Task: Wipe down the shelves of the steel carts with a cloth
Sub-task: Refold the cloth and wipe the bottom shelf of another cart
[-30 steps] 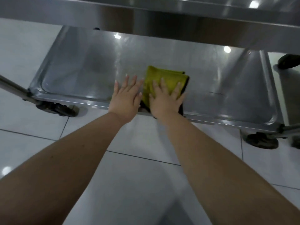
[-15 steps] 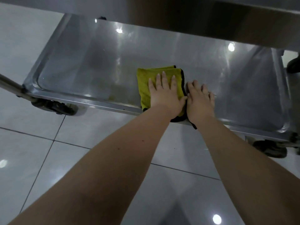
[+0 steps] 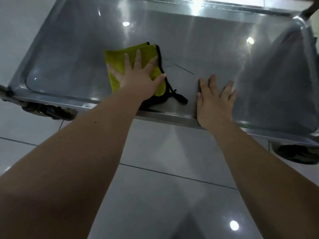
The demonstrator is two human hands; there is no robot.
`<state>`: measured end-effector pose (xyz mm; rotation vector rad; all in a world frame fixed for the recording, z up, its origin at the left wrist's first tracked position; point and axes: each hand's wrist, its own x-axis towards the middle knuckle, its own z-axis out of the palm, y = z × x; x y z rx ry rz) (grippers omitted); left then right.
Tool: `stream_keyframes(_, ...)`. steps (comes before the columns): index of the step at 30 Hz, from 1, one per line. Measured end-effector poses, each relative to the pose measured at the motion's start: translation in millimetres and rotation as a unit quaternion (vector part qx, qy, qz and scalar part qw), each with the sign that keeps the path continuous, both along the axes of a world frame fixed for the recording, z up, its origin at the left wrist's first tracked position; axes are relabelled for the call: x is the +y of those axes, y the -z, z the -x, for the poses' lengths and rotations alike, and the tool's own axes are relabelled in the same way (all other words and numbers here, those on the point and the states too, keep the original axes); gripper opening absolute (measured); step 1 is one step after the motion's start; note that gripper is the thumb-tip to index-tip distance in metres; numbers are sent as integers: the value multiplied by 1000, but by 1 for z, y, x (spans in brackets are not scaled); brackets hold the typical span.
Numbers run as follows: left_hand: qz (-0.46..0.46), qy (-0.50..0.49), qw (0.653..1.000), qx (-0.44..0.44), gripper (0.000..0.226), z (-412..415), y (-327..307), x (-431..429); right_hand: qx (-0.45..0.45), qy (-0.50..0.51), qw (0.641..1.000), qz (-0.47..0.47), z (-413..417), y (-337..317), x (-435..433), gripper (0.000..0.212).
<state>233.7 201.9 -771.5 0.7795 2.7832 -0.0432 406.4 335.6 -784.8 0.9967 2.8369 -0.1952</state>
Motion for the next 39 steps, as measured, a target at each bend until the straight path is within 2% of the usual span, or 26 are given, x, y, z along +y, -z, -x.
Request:
stream_keyframes(4, -25, 122, 992, 2, 68, -41, 2, 55, -21, -3, 1000, -9, -2, 0, -3, 60)
stream_keyframes(6, -35, 154, 987, 5, 65, -51, 3, 69, -22, 3, 1000, -5, -4, 0, -1, 65)
stream_keyframes(11, -52, 143, 988, 3, 74, -18, 2, 54, 9, 5, 1000, 8, -6, -1, 3, 57)
stream_keyframes(16, -47, -13, 998, -36, 74, 67, -9, -28, 22, 14, 1000, 14, -6, -1, 2, 53)
stream_keyframes(19, 2, -48, 999, -11, 73, 80, -6, -71, 19, 16, 1000, 4, -3, 1, 0, 54)
stream_keyframes(23, 14, -21, 1000, 9, 73, 56, 0, -40, 4, 15, 1000, -4, -1, 1, -1, 54)
stream_keyframes(28, -19, 167, 986, 16, 68, -37, 5, 47, -5, 7, 1000, -2, -5, 1, -1, 58)
stream_keyframes(30, -36, 200, 979, 13, 63, -63, 6, 60, -1, 6, 1000, 1, -7, 2, 1, 59)
stream_keyframes(35, -87, 171, 981, 2, 67, -47, 6, 15, 20, 10, 1000, 15, -7, 1, 3, 54)
stream_keyframes(39, -77, 83, 994, 1, 68, 2, 2, -59, 16, 19, 999, 20, -6, 0, 5, 52)
